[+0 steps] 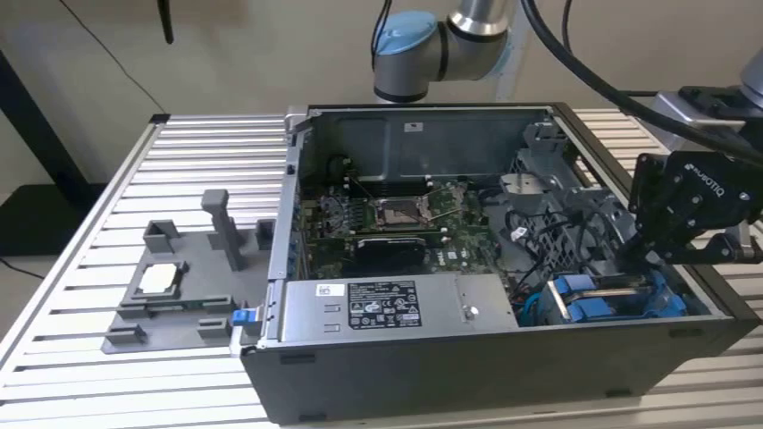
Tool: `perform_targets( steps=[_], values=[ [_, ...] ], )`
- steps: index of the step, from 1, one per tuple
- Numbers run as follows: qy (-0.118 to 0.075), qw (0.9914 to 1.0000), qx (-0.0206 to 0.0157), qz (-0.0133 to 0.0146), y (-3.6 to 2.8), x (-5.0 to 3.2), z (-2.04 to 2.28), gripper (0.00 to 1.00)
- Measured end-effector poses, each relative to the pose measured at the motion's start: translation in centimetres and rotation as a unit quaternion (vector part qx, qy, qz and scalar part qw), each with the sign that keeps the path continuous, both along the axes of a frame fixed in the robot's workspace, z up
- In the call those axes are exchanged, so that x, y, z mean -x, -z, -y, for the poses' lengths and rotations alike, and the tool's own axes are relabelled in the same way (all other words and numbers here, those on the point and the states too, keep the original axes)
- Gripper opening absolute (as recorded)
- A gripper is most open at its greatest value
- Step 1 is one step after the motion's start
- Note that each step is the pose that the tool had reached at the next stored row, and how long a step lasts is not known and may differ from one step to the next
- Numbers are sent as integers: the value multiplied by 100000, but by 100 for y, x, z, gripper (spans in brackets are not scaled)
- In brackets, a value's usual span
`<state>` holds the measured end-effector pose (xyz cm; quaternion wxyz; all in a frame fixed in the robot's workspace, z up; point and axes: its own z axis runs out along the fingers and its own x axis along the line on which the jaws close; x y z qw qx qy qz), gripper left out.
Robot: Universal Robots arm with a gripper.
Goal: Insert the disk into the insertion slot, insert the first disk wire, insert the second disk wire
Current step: 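Insert the first disk wire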
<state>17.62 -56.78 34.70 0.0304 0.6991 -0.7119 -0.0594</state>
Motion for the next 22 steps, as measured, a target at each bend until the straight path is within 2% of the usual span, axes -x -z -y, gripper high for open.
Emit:
perform_targets(
  steps=[9,22],
  values=[
    [-10,100000,0,-3,61,-40,20,19],
    [-13,100000,-46,12,95,-45,20,19]
  ],
)
